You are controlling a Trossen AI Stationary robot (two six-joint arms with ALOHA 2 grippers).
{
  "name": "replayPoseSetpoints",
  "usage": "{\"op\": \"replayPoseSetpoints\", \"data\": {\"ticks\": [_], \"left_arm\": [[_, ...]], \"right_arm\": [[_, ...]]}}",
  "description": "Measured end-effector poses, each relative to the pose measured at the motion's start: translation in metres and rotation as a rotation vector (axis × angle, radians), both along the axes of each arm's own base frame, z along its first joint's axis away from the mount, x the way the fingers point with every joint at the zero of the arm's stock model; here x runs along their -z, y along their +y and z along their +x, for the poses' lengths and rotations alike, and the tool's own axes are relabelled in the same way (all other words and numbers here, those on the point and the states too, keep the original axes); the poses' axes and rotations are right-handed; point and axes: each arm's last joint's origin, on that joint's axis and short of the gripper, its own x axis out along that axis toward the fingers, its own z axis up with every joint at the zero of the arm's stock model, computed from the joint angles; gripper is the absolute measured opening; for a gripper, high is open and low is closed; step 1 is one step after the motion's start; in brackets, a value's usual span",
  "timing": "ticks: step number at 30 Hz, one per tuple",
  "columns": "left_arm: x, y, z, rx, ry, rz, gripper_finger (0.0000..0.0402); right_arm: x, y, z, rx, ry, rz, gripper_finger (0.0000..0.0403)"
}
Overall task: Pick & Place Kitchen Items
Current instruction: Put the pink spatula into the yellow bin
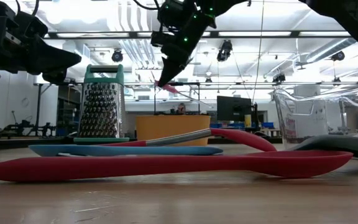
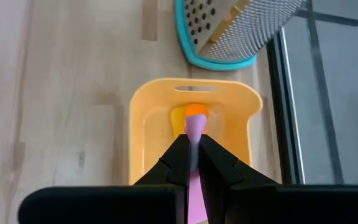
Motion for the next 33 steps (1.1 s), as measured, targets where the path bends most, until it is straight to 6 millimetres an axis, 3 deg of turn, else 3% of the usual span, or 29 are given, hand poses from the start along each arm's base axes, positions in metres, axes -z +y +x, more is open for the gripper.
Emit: {"op": "replayPoseSetpoints", "data": {"ticks": [6, 16, 25, 28, 33], "left_arm": [[0.0, 0.0, 0.0, 0.0, 0.0, 0.0, 0.0035], [0.0, 0.0, 0.0, 0.0, -0.001, 0.0, 0.0035], [0.0, 0.0, 0.0, 0.0, -0.001, 0.0, 0.0035], [0.0, 0.0, 0.0, 0.0, 0.0, 0.0, 0.0035], [0.0, 0.0, 0.0, 0.0, 0.0, 0.0, 0.0035]], "right_arm": [[0.001, -0.008, -0.002, -0.042, -0.041, 0.104, 0.0013], [-0.002, -0.015, 0.003, -0.068, -0.106, 0.016, 0.0013], [0.032, -0.028, 0.0, -0.007, -0.118, 0.04, 0.0014], [0.042, -0.027, -0.001, 0.01, -0.095, 0.04, 0.0032], [0.048, -0.027, -0.003, 0.044, -0.088, 0.051, 0.0096]]}}
